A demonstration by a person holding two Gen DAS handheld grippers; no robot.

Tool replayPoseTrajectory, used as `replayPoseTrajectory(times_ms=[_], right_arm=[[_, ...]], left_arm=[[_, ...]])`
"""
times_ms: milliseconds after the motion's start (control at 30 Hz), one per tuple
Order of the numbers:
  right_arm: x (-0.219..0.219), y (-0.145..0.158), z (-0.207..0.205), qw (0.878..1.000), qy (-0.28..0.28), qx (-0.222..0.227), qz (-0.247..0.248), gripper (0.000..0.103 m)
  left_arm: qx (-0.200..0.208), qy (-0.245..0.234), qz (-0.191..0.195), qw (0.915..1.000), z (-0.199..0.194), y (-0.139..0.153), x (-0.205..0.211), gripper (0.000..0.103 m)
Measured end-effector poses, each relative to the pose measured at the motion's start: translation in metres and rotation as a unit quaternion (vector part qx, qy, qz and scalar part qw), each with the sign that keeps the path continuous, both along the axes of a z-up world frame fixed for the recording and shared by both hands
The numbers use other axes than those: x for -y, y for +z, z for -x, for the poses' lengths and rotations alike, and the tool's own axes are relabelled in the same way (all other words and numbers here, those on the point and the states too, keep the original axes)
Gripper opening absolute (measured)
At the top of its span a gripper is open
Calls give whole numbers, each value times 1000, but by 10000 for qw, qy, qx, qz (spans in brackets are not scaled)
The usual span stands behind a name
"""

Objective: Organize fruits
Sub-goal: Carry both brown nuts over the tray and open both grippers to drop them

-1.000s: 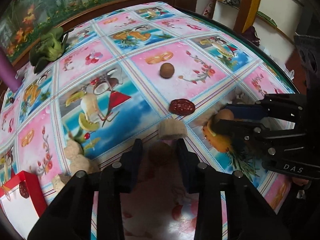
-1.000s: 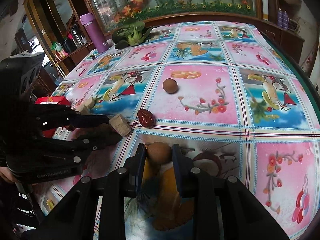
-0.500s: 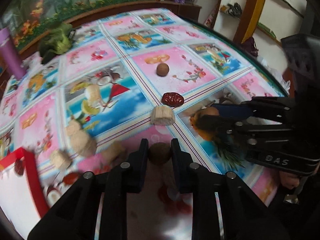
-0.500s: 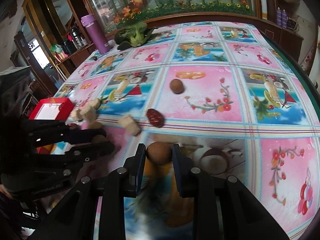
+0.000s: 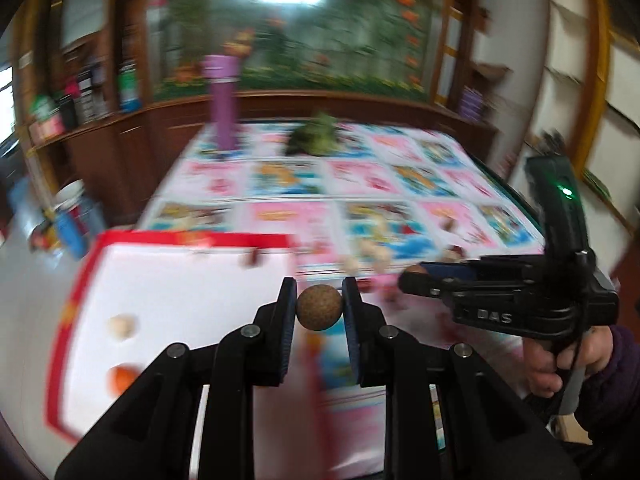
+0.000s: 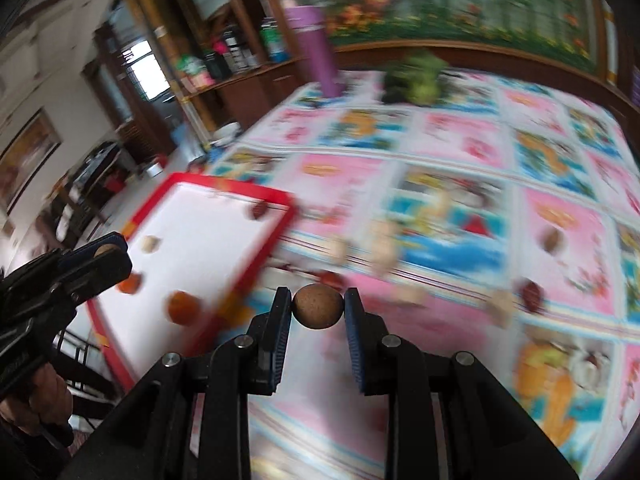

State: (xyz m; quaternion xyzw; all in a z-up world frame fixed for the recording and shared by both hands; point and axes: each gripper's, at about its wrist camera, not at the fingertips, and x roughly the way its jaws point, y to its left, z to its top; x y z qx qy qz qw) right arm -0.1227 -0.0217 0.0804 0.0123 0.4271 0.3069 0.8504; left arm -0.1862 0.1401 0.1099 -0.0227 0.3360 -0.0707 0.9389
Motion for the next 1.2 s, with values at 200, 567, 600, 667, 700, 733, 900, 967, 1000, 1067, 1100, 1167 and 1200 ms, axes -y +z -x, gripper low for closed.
replayPoseTrajectory(times_ms=[200,567,600,667,700,733,900,967,1000,1067,1100,1167,1200], right_arm=[[-69,4,13,9983,571,87,-43,25],[-144,-22,14,9940,1033,46,362,25],[-150,-25,12,9938,1046,24,386,25],[-155,-27,12,9937,1053,-24,374,25],[-157,-27,11,9939,1037,-23,370,25],[-159,-29,9,9941,1013,-16,375,25],[-167,-41,-7,9942,938,-281,445,26],[-166,-40,-8,9943,929,-293,437,26],[-166,-40,-8,9938,949,-343,478,27],[-162,-38,-9,9936,952,-430,441,31],[-158,-37,-9,9941,912,-436,383,33],[-147,-32,-9,9956,829,-406,171,34],[-141,-29,-10,9961,782,-397,107,34]], left_arm=[[-216,955,199,9950,23,-23,-85,25],[-507,1131,372,9916,16,-55,-115,25],[-533,1137,357,9914,12,-57,-116,25],[-634,1161,272,9908,1,-60,-118,25],[-702,1188,192,9903,-6,-62,-119,25],[-792,1262,103,9888,-13,-64,-119,25],[-1083,1406,-77,9841,-35,-73,-119,25],[-1150,1435,-177,9828,-39,-75,-116,25],[-1163,1440,-191,9825,-40,-75,-116,25],[-1207,1462,-142,9818,-42,-75,-117,29],[-1221,1451,-106,9818,-41,-75,-116,35],[-1210,1482,-107,9815,-41,-72,-114,48],[-1170,1496,-140,9817,-38,-70,-112,53]])
